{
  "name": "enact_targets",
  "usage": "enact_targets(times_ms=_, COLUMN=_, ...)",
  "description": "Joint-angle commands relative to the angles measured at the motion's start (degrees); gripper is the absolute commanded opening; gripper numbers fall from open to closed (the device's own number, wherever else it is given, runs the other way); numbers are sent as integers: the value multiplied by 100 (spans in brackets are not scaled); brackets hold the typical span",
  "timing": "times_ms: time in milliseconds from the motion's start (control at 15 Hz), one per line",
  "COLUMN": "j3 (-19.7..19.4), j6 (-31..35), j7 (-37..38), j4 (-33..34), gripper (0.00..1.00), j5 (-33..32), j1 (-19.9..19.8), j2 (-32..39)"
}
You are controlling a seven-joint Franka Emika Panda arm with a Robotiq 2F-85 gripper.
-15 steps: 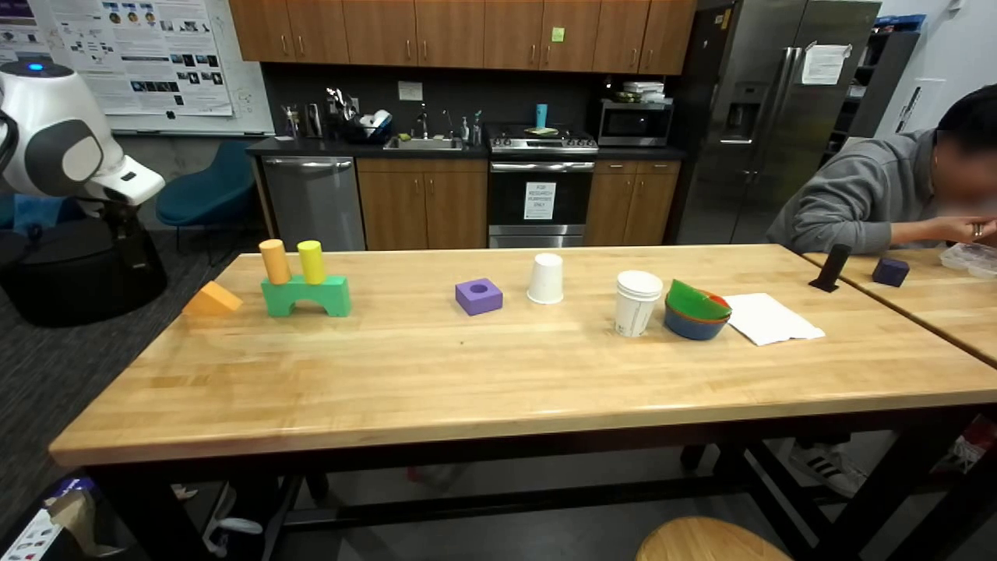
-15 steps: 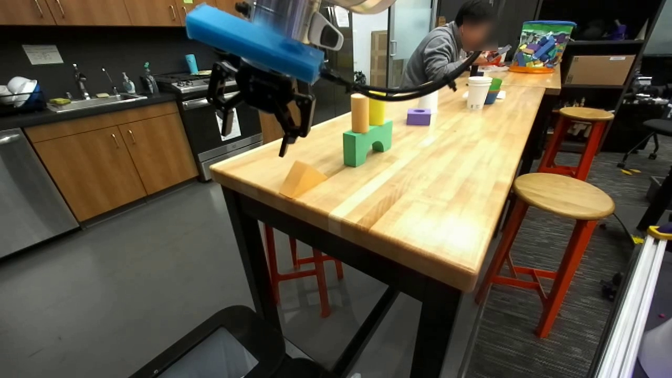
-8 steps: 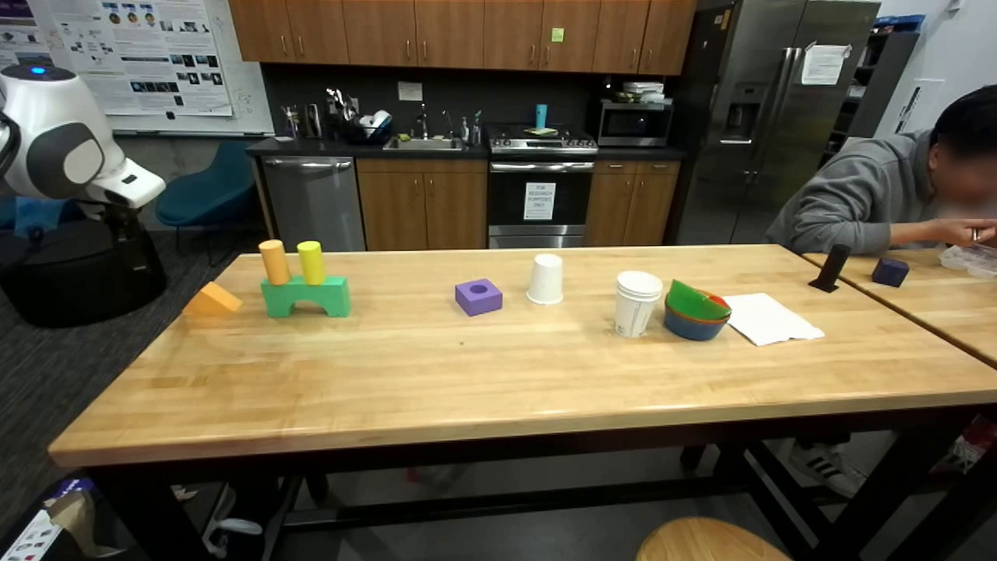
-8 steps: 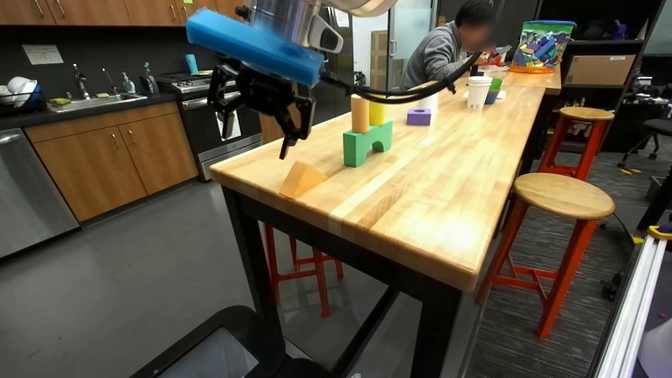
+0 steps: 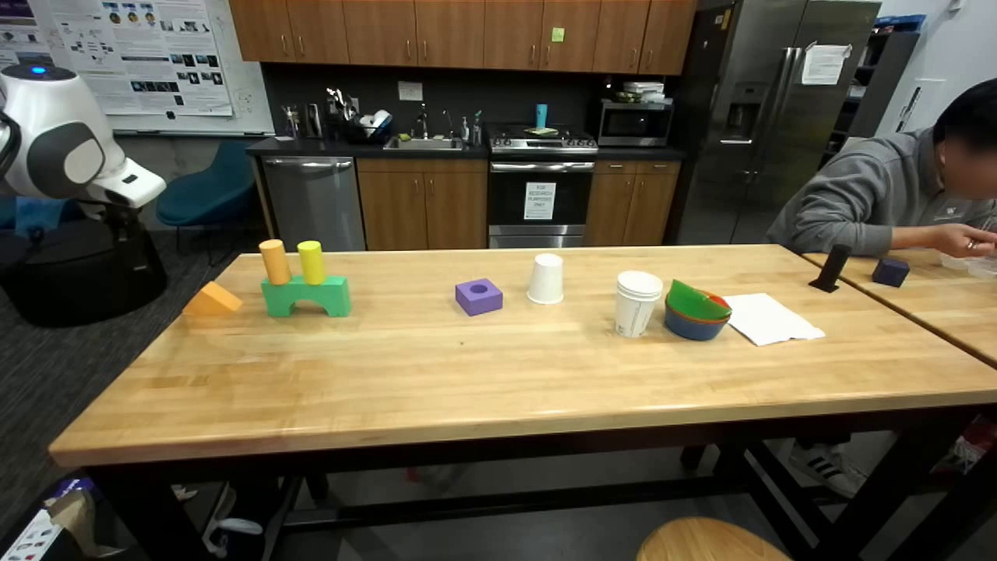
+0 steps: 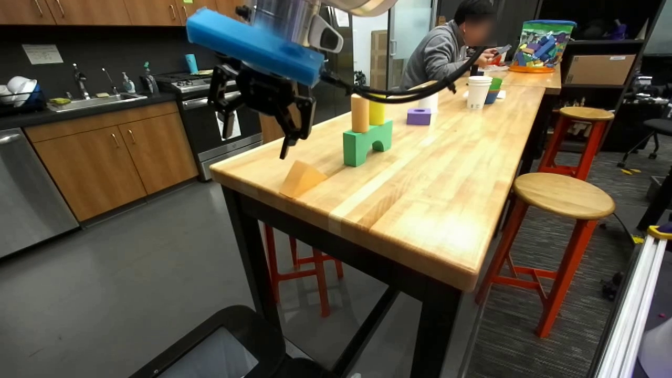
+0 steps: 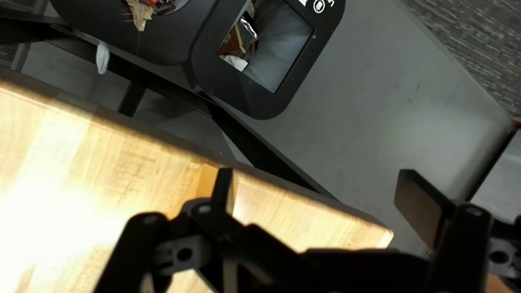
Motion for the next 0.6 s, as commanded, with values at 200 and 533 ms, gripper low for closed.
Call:
enact_targets(times_ms=200, j3=-37, j6=-12, j7=142, j4=-268, gripper=100, j5=35, j1=-124, j2=-126)
enact_targets(times_ms=533, j3=-101, j6=-70, j7=293, j4=-485, gripper=100, j5=0, j1=-233, j2=-179)
